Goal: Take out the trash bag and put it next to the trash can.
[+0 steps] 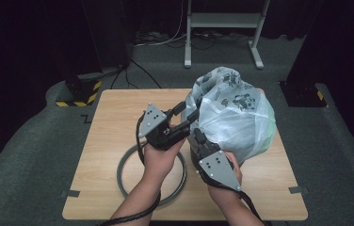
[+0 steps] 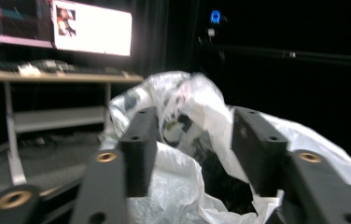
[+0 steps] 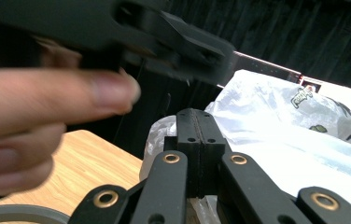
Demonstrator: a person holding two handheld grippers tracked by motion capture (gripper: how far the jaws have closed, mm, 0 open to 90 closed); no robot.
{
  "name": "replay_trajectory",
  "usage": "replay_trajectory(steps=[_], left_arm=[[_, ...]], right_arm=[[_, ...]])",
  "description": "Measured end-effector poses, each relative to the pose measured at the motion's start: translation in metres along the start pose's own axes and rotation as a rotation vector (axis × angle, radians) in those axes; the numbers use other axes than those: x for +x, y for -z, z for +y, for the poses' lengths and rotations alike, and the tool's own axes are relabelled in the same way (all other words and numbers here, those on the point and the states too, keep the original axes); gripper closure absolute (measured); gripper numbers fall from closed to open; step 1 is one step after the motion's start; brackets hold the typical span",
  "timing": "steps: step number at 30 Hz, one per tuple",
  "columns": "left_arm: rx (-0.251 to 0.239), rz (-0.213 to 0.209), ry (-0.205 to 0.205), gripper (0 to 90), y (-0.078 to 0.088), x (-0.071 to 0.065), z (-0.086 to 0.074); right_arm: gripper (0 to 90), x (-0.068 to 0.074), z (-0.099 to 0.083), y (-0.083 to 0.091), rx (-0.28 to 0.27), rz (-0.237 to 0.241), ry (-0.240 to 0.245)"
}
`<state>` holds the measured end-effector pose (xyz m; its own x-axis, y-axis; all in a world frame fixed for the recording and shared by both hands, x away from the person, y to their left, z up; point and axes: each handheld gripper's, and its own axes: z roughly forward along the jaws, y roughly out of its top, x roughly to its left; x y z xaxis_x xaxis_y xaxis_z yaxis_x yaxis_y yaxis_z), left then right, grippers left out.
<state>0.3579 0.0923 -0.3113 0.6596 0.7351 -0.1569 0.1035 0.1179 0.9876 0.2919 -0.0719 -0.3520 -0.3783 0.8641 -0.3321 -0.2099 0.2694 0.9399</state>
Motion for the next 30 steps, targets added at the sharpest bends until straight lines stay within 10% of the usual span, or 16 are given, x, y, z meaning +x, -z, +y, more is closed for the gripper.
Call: replay_trajectory(steps=[22, 30], left_arm=[[0.129, -0.074, -0.143, 43.7, -0.022, -0.026, 0.025], [0.164, -0.054, -0.132, 74.0, -0.027, -0.018, 0.02]], right_arm=[[90.0, -0.001, -0.001, -0.001, -0.009, 0.014, 0.022], [90.0, -0.001, -0.002, 0.0, -0.012, 0.013, 0.026]])
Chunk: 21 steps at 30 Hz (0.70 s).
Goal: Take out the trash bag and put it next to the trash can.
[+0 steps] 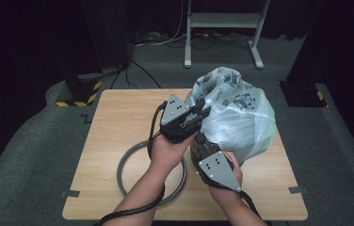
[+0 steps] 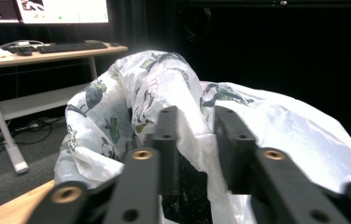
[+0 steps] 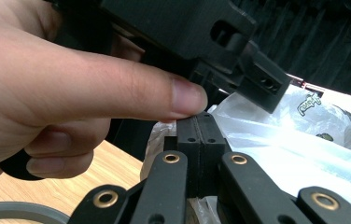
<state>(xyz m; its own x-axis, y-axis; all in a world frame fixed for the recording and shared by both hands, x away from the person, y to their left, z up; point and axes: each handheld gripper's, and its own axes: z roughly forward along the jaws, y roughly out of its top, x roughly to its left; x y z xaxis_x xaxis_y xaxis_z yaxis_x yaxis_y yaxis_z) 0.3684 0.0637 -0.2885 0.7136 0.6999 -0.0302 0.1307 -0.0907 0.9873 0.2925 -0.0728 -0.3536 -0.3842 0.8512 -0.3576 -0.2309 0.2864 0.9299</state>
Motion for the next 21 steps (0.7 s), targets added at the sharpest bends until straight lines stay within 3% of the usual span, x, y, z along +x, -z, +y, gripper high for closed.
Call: replay_trajectory(steps=[2, 5, 7, 11, 16, 17, 19, 21], left_arm=[[-0.007, -0.008, 0.025, 78.8, 0.0, 0.002, -0.001], [0.005, -0.012, 0.018, 88.9, 0.0, 0.005, 0.0], [-0.016, -0.003, 0.036, 89.8, 0.002, 0.006, 0.002], [-0.071, 0.067, 0.064, 89.9, 0.014, 0.012, 0.001], [-0.038, 0.129, 0.116, 89.5, 0.014, 0.016, -0.022], [-0.036, 0.135, 0.127, 87.2, 0.014, 0.016, -0.026], [-0.04, 0.148, 0.157, 67.2, 0.013, 0.018, -0.03], [-0.026, 0.157, 0.168, 55.3, 0.012, 0.02, -0.032]], right_arm=[[90.0, 0.0, 0.0, 0.0, 0.0, 0.0, 0.002], [90.0, 0.0, 0.0, 0.0, -0.001, -0.001, 0.005], [90.0, 0.0, 0.0, 0.0, -0.001, -0.001, 0.006], [90.0, 0.0, 0.0, 0.0, -0.002, -0.001, 0.002], [90.0, -0.002, 0.0, 0.001, -0.004, 0.004, 0.001], [90.0, -0.002, 0.0, 0.001, -0.003, 0.006, 0.002], [90.0, -0.002, 0.0, 0.002, -0.002, 0.007, 0.002], [90.0, -0.002, -0.001, 0.003, -0.004, 0.007, -0.001]])
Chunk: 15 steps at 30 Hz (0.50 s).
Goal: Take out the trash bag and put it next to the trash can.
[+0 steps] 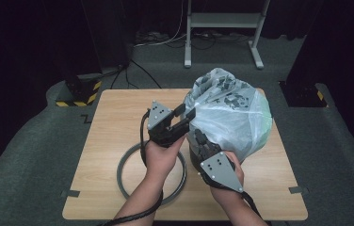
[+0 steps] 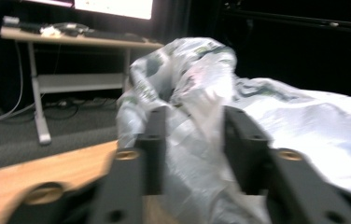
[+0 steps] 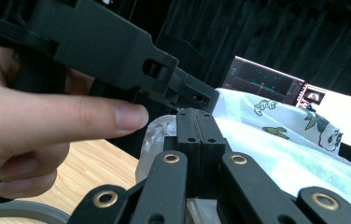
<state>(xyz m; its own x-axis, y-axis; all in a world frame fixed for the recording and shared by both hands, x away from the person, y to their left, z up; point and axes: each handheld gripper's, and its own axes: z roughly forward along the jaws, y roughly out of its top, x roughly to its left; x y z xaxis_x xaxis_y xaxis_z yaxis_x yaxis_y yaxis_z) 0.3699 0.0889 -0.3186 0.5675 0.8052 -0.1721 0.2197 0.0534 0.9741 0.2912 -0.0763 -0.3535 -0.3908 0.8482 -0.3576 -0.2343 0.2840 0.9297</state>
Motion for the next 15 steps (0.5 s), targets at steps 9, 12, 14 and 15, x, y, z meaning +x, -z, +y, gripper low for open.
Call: replay_trajectory(steps=[9, 12, 14, 15], left_arm=[[0.015, 0.033, -0.157, 59.9, -0.004, -0.016, -0.004], [0.034, 0.023, -0.181, 58.1, -0.006, -0.022, -0.004], [0.04, 0.022, -0.184, 56.4, -0.007, -0.022, -0.004], [0.048, 0.02, -0.187, 56.4, -0.008, -0.024, -0.004]], right_arm=[[85.9, -0.009, 0.004, 0.008, -0.024, -0.031, -0.04], [83.5, -0.016, 0.013, 0.015, -0.039, -0.036, -0.049], [83.4, -0.018, 0.015, 0.016, -0.038, -0.038, -0.047], [83.3, -0.019, 0.016, 0.018, -0.038, -0.039, -0.045]])
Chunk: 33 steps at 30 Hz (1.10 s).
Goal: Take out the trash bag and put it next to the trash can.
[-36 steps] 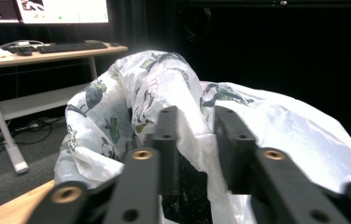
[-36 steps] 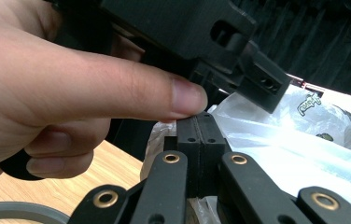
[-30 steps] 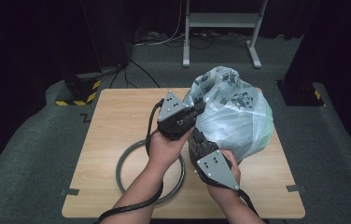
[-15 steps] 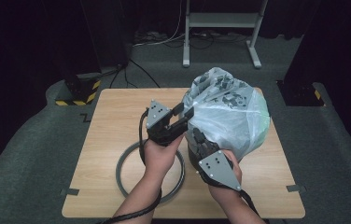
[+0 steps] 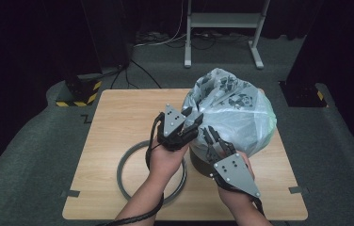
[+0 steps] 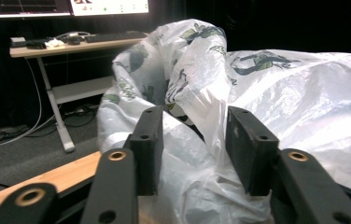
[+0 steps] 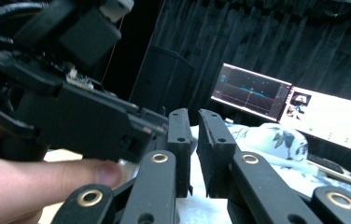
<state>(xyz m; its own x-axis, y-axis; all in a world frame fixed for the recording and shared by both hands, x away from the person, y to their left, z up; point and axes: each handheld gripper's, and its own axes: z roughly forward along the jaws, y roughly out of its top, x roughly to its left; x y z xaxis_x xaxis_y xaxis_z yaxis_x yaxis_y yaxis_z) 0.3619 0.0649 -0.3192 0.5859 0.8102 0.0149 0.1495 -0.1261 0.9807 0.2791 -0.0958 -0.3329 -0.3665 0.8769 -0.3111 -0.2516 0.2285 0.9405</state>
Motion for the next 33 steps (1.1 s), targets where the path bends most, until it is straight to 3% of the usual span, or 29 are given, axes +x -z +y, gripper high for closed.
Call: replay_trajectory(steps=[5, 6, 7, 8, 11, 15, 27, 33], left_arm=[[0.026, 0.019, -0.005, 72.8, -0.003, -0.002, 0.002], [0.032, 0.022, -0.004, 72.8, -0.004, -0.002, 0.003], [0.037, 0.026, -0.002, 86.9, -0.005, -0.001, 0.003], [0.04, 0.021, -0.002, 89.1, -0.005, -0.001, 0.003], [0.04, 0.013, 0.01, 89.8, -0.007, 0.002, 0.004], [0.005, -0.002, 0.054, 90.0, -0.006, 0.01, 0.01], [-0.09, -0.001, 0.03, 90.0, -0.004, 0.014, 0.047], [-0.137, 0.013, 0.032, 90.0, -0.006, 0.018, 0.059]], right_arm=[[82.1, -0.01, 0.003, 0.004, 0.013, -0.015, 0.002], [82.0, -0.012, 0.003, 0.004, 0.014, -0.018, -0.002], [82.0, -0.016, 0.003, 0.006, 0.017, -0.023, -0.009], [82.0, -0.016, 0.003, 0.006, 0.017, -0.025, -0.009], [82.1, -0.019, 0.004, 0.009, 0.017, -0.029, -0.001], [82.1, -0.025, 0.003, 0.014, 0.017, -0.041, 0.007], [78.6, -0.052, 0.003, 0.032, 0.027, -0.096, -0.002], [71.4, -0.076, -0.005, 0.048, 0.054, -0.148, -0.037]])
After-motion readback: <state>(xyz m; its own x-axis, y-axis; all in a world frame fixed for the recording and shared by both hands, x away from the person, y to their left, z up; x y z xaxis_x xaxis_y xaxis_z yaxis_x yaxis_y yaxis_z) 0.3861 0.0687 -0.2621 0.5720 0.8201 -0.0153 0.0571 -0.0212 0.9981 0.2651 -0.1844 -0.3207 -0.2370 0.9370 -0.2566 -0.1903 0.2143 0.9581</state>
